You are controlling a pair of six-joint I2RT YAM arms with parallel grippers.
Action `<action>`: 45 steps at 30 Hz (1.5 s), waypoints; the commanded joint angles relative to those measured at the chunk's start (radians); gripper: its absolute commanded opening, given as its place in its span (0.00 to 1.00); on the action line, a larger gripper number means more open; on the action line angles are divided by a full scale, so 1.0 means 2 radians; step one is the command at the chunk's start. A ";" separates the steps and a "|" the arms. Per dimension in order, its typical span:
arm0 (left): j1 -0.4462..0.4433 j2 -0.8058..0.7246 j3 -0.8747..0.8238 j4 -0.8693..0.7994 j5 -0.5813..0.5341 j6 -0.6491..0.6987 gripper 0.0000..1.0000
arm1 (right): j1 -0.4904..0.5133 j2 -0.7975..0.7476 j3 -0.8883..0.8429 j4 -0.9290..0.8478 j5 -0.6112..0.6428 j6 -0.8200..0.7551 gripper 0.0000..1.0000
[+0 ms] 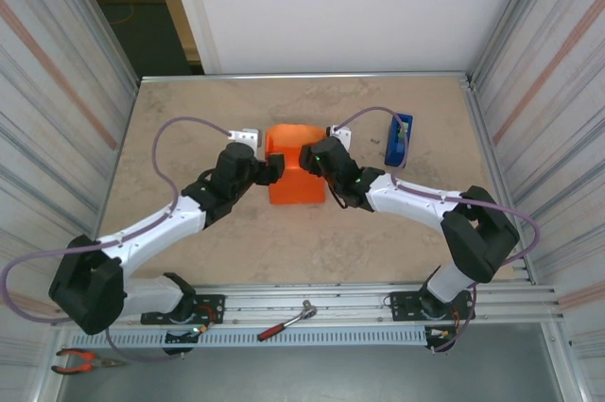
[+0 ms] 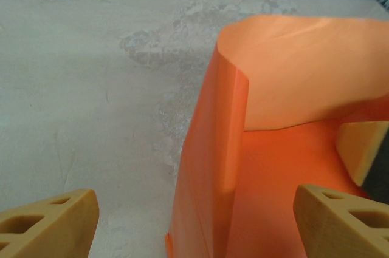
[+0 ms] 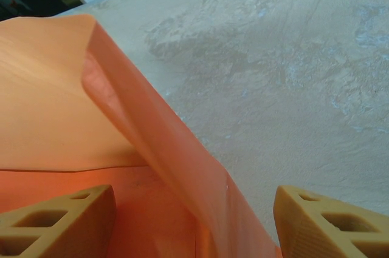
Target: Wrap the gift box in paper
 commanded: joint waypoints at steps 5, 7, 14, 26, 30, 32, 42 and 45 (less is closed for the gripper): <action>0.001 0.046 0.034 0.040 -0.010 0.018 0.84 | 0.007 0.037 -0.007 -0.086 -0.036 -0.015 0.68; 0.003 0.053 0.034 0.046 -0.012 0.018 0.84 | 0.008 0.037 -0.007 -0.089 -0.035 -0.014 0.68; 0.005 0.065 0.025 0.047 -0.021 0.022 0.83 | 0.008 0.032 0.002 -0.108 -0.035 -0.009 0.68; -0.006 0.055 -0.020 0.030 -0.021 0.014 0.81 | -0.021 -0.028 0.031 -0.148 -0.076 -0.017 0.71; -0.014 0.050 -0.038 0.034 -0.020 0.000 0.81 | -0.025 -0.045 0.048 -0.158 -0.085 -0.031 0.72; -0.016 0.048 -0.045 0.037 -0.021 -0.004 0.81 | -0.024 -0.051 0.051 -0.157 -0.090 -0.035 0.72; -0.017 0.061 -0.033 0.042 -0.014 0.005 0.81 | -0.015 -0.035 0.065 -0.149 -0.080 -0.037 0.73; -0.017 0.063 -0.033 0.042 -0.009 0.004 0.81 | -0.006 -0.013 0.074 -0.155 -0.041 -0.038 0.68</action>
